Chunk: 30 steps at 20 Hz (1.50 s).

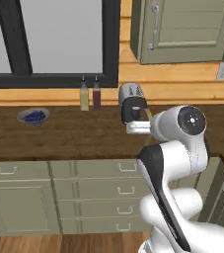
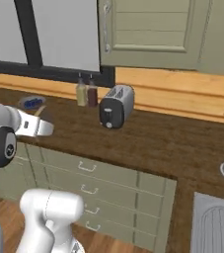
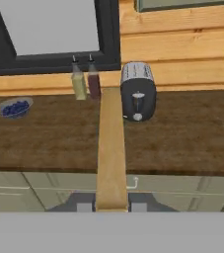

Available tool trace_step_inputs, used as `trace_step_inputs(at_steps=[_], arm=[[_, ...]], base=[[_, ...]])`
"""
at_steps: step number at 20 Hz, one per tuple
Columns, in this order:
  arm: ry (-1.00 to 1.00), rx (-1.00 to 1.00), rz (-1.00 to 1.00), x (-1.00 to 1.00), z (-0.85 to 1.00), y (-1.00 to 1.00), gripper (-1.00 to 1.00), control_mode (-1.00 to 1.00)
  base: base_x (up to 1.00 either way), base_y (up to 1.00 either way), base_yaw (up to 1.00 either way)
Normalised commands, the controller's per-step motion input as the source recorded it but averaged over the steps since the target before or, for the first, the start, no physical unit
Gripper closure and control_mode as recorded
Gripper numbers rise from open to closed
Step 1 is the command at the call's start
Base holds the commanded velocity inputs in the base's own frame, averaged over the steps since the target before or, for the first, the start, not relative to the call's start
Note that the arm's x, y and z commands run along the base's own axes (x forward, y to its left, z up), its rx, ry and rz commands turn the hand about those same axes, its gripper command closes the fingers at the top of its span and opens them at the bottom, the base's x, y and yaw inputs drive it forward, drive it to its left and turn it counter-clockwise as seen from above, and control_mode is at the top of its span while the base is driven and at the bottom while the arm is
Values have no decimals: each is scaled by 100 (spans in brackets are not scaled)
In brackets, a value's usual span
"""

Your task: Start the toaster. Once the lever pops up, take the bread to the plate on the dining counter.

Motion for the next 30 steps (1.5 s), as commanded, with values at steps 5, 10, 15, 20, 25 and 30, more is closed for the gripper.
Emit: trace_step_inputs(at_steps=[5,10,15,20,25,30], arm=[[0,0,0,0,0,0,100,100],[0,0,0,0,0,0,100,100],[0,0,0,0,0,0,100,100],[0,0,0,0,0,0,100,100],[0,0,0,0,0,0,100,100],[0,0,0,0,0,0,100,100]], base=[[-50,2,95],[-7,0,100],[-7,1,100],[-2,7,100],[0,18,99],[23,65,80]])
